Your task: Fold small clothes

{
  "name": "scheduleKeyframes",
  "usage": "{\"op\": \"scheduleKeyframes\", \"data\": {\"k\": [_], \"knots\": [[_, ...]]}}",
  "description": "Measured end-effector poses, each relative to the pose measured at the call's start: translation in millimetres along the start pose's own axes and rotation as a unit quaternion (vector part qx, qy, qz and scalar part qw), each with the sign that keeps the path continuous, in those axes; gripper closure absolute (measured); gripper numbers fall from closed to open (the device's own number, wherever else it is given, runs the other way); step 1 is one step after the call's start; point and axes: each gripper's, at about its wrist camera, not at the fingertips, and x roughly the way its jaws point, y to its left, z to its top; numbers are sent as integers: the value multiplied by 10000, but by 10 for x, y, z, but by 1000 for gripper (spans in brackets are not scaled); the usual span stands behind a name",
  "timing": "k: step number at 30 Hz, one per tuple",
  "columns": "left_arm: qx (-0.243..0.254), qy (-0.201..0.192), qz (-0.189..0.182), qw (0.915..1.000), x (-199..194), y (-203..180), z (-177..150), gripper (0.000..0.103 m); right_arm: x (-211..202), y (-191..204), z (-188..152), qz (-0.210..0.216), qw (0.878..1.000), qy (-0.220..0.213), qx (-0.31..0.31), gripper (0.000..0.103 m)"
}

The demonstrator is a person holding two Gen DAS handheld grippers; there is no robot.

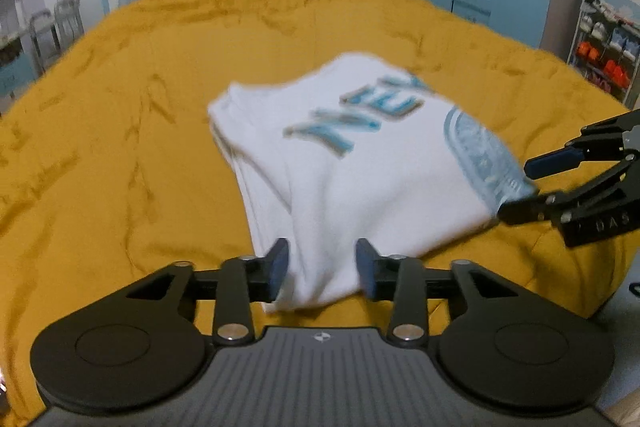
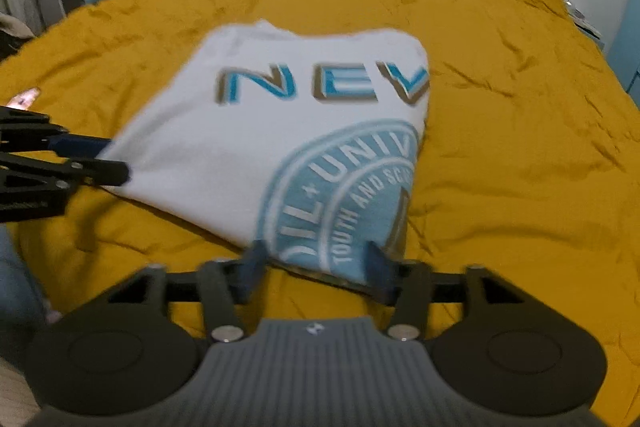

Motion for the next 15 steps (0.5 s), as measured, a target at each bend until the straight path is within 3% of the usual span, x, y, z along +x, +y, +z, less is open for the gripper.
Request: {"op": "scheduleKeyframes", "data": {"k": [2,4,9,15], "knots": [[87,-240,51,9997,-138,-55,75,48,-142,50,39,-24,9998,-181,-82,40],[129,-469,147,9987,-262,-105,145,36,-294,109,82,-92,9990,-401,-172,35],[351,-1224,533,9904,-569,-266,261,17,-687,221,100,-208,9936,-1091,-196,22],[504,-1835,757,9788,-837,-427,267,4,-1086,270,-11,-345,9837,-1762,-19,22]]}}
